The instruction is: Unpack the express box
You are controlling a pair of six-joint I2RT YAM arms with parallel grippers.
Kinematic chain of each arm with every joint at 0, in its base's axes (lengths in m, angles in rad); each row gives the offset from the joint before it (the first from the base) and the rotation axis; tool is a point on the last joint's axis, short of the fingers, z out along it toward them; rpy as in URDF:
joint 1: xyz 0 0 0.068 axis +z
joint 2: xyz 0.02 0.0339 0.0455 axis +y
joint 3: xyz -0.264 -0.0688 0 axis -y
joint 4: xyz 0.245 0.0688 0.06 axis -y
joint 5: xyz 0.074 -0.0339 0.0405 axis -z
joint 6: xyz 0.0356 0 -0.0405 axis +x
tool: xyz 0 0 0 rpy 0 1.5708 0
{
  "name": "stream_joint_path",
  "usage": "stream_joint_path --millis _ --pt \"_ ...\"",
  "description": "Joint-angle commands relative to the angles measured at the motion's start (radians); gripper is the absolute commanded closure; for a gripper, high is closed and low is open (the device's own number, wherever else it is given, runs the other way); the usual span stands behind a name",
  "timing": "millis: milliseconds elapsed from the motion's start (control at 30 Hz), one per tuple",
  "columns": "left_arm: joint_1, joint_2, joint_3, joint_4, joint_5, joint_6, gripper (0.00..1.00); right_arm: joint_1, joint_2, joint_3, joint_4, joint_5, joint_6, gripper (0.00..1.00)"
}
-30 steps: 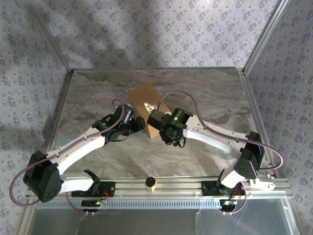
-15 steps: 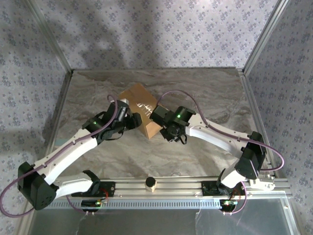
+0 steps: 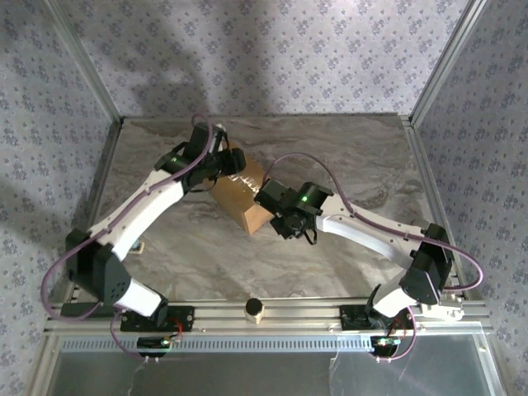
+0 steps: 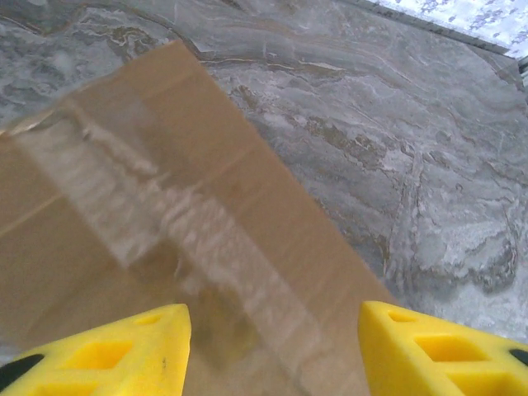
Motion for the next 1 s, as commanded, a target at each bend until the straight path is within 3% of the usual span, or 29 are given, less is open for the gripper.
stream_joint_path --millis 0,300,633,967 --pt "0.027 0.092 0.081 0.024 0.058 0.048 0.46 0.009 -0.029 -0.002 0.014 0.024 0.005 1.0" --pt "0.069 0.216 0.084 0.083 0.052 -0.021 0.48 0.019 -0.023 0.001 -0.011 0.03 0.03 1.0" --pt "0.071 0.223 0.052 0.086 -0.006 -0.085 0.49 0.031 -0.024 0.014 -0.076 0.021 0.097 1.0" --pt "0.069 0.198 0.047 0.11 0.019 -0.116 0.49 0.042 -0.017 0.019 -0.089 0.014 0.148 1.0"
